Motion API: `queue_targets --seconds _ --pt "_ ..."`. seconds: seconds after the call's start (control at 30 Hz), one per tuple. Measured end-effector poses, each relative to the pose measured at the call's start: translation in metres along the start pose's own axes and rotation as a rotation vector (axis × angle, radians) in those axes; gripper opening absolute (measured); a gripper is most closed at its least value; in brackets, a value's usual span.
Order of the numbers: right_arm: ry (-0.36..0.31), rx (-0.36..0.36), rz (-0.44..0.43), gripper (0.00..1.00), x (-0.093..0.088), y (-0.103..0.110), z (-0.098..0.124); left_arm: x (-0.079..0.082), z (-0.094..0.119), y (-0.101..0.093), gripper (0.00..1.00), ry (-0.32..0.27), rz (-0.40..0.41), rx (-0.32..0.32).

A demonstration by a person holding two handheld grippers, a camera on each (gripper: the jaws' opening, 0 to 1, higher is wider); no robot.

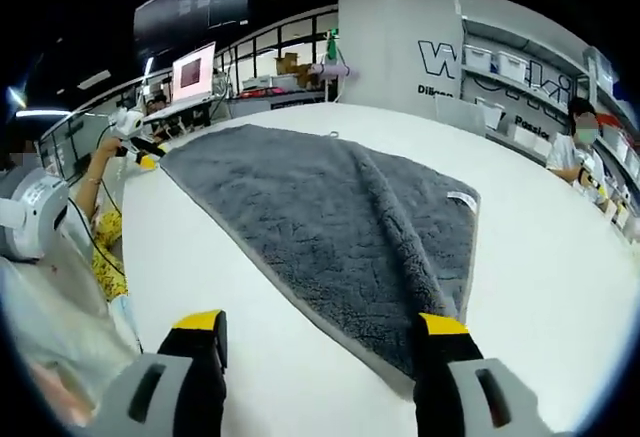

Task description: Fold the towel on the table until its edges align and the towel forms a compact rectangular stack.

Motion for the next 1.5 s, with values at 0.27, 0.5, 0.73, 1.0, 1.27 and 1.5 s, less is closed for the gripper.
queue_targets --seconds 0.27,0.5,0.73,1.0,1.27,1.5 --pt "0.026 -0.038 0.012 0.56 -0.007 -0.014 -0.004 0.000 0.001 0.002 0.38 -0.011 0.013 0.032" --pt "0.019 -0.104 0.041 0.30 -0.007 -0.026 -0.002 0.000 0.000 0.009 0.23 -0.026 0.005 0.061" --pt "0.012 -0.114 0.063 0.06 -0.007 -0.027 -0.004 0.000 0.000 0.013 0.09 -0.021 -0.001 0.099" --pt "0.049 -0.096 0.074 0.04 -0.004 -0.028 -0.001 0.000 0.000 0.017 0.05 -0.022 0.026 0.115" --pt "0.078 -0.040 0.106 0.04 0.005 -0.025 0.009 0.009 0.011 0.014 0.05 0.041 -0.004 0.075" --pt "0.098 -0.006 0.132 0.04 0.011 -0.021 0.019 0.011 0.024 0.007 0.05 0.091 -0.020 0.046"
Point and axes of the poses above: the point that each gripper's makers call its tool centre point, and the gripper's own axes: z roughly backward along the fingers, y roughly to its left, x roughly out of its top, the point moved 8 cm from there along z, roughly backward along the fingers, and after that the axes turned 10 degrees about -y, right-handed, at the moved point
